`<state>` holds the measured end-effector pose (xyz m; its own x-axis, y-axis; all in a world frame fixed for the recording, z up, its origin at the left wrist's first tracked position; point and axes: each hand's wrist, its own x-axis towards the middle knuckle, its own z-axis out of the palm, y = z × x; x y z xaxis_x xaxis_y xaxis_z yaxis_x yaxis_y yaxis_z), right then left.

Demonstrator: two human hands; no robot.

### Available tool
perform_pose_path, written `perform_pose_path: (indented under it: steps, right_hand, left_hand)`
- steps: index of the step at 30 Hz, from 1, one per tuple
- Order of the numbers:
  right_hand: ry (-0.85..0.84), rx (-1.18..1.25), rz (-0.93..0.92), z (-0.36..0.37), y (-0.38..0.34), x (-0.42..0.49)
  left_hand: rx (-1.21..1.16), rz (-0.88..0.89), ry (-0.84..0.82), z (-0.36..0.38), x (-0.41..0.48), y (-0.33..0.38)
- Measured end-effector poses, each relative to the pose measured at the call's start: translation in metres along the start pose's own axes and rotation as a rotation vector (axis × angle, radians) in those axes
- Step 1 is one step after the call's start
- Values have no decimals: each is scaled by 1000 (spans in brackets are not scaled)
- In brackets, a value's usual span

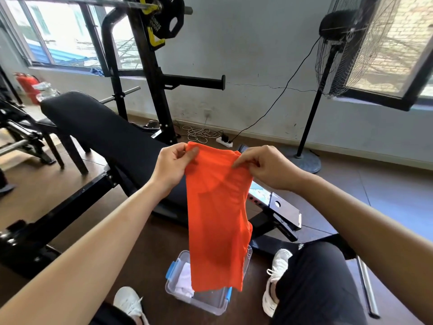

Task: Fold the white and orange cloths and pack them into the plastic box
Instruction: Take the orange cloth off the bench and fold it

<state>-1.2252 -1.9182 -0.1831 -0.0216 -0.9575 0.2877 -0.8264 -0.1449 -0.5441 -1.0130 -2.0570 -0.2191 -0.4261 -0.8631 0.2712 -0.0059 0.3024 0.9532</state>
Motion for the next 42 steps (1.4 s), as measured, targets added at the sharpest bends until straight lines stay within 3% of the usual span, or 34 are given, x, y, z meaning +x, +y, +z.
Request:
perform_pose_path:
  steps: [3, 6, 13, 21, 27, 36, 42]
  right_hand:
    - [35, -135, -29, 0, -1, 5]
    - [26, -160, 57, -1, -10, 10]
    - [48, 470, 395, 5, -24, 28]
    - [70, 859, 401, 17, -50, 37]
    - [-45, 734, 214, 19, -53, 32]
    - [137, 429, 111, 19, -52, 33]
    - [127, 641, 168, 11, -64, 34]
  left_hand:
    - [-1, -12, 27, -3, -3, -1]
    - [-10, -13, 62, -2, -8, 0]
    - [29, 44, 152, 4, -24, 9]
    - [17, 62, 88, 15, -28, 19]
    - [-17, 115, 19, 12, -30, 22]
    - [-73, 211, 0, 13, -26, 26]
    - [-136, 192, -93, 2, -19, 31]
